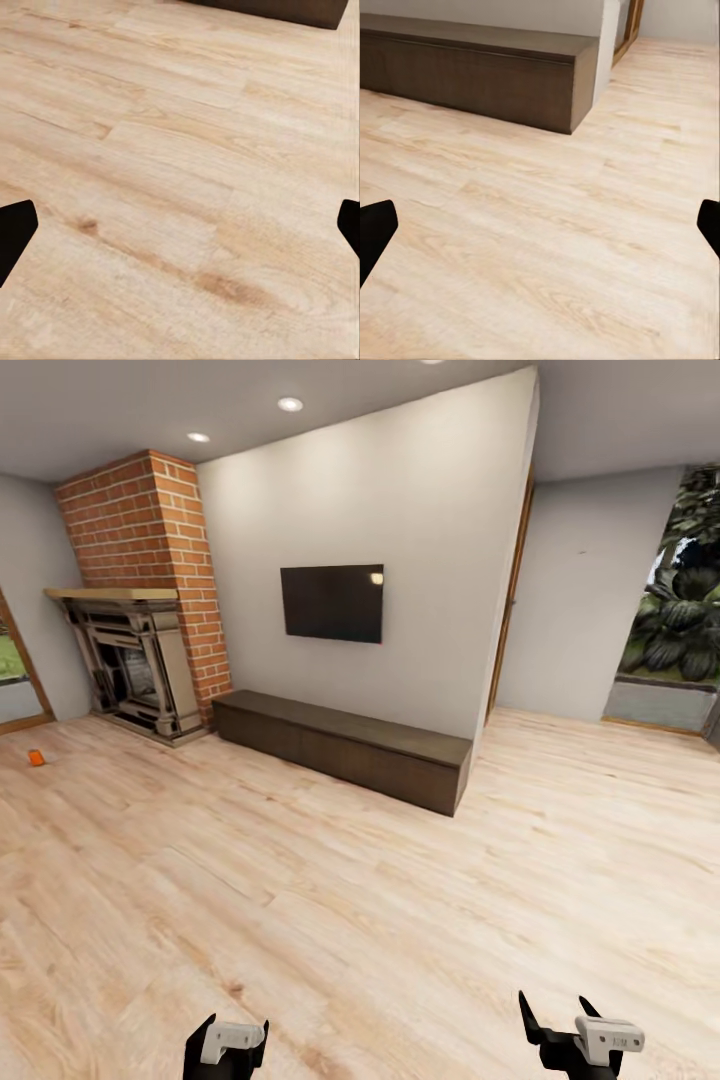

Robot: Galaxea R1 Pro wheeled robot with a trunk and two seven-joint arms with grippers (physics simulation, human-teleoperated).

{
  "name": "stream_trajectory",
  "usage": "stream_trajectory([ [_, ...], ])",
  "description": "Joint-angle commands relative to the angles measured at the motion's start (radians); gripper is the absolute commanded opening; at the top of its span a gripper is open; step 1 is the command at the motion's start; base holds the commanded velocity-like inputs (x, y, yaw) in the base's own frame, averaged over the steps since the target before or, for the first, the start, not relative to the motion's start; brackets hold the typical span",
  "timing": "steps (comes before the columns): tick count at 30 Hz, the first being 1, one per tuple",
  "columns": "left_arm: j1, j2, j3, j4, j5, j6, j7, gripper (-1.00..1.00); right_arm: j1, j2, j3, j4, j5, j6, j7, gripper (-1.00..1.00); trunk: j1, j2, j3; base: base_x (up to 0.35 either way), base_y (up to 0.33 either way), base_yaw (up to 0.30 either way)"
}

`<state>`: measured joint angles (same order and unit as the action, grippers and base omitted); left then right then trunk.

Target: Put the three can of soda from the living room inside the tash can in the kitchen.

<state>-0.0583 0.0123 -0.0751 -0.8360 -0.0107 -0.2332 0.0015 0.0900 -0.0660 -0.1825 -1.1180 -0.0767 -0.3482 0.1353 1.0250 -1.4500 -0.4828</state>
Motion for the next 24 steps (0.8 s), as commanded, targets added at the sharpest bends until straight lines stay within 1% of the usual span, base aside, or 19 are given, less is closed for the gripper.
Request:
stream_trajectory([
  [1, 0.000, 0.000, 0.000, 0.000, 0.000, 0.000, 0.000, 1.00, 0.000, 0.000, 0.000, 0.000, 0.000, 0.000, 0.000, 1.00, 0.000, 0.000, 0.000, 0.103, -0.273, -0.238],
  [24, 0.000, 0.000, 0.000, 0.000, 0.000, 0.000, 0.000, 1.00, 0.000, 0.000, 0.000, 0.000, 0.000, 0.000, 0.000, 1.00, 0.000, 0.000, 0.000, 0.105, -0.273, -0.238],
])
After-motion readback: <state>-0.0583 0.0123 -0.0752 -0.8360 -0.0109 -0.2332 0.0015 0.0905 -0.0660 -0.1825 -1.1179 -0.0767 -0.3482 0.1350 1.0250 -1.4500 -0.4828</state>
